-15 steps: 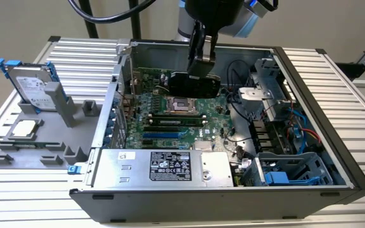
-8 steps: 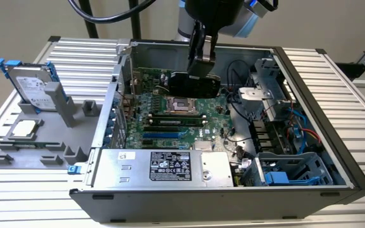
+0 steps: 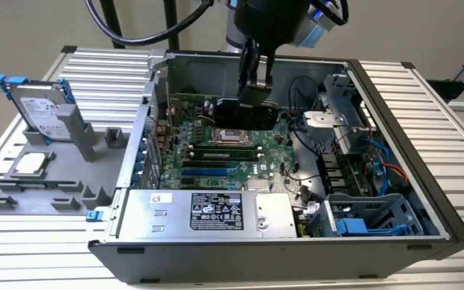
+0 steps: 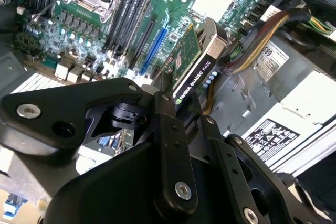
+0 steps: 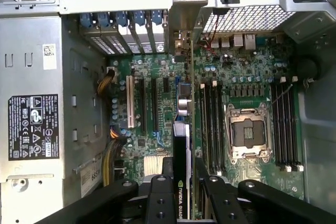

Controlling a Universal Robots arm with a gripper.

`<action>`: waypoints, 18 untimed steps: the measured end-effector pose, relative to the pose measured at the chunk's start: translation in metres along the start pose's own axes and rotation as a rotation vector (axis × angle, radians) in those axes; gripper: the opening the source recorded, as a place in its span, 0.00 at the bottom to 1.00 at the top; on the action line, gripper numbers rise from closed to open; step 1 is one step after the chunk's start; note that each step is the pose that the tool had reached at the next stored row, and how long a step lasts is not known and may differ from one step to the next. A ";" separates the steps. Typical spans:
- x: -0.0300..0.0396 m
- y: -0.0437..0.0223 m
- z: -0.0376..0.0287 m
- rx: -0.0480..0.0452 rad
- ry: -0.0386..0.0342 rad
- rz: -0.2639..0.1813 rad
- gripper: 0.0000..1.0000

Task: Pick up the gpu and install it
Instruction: 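Insert the gpu into the slot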

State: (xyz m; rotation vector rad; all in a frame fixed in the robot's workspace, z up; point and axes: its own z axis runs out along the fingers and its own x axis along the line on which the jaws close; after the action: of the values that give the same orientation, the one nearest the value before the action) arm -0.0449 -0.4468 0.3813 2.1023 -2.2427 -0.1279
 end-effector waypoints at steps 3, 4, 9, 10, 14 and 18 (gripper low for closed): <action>0.0001 -0.0006 0.0054 -0.0001 0.0002 0.000 0.00; 0.0001 -0.0007 0.0072 0.0000 0.0002 -0.001 0.00; 0.0001 -0.0017 0.0162 -0.0003 0.0002 -0.001 0.00; 0.0002 -0.0019 0.0180 -0.0004 0.0003 -0.001 0.00; 0.0003 -0.0024 0.0252 -0.0005 0.0002 -0.001 0.00; 0.0004 -0.0028 0.0326 -0.0005 0.0002 -0.001 0.00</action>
State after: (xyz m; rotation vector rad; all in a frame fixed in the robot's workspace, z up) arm -0.0455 -0.4468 0.3486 2.1026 -2.2417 -0.1283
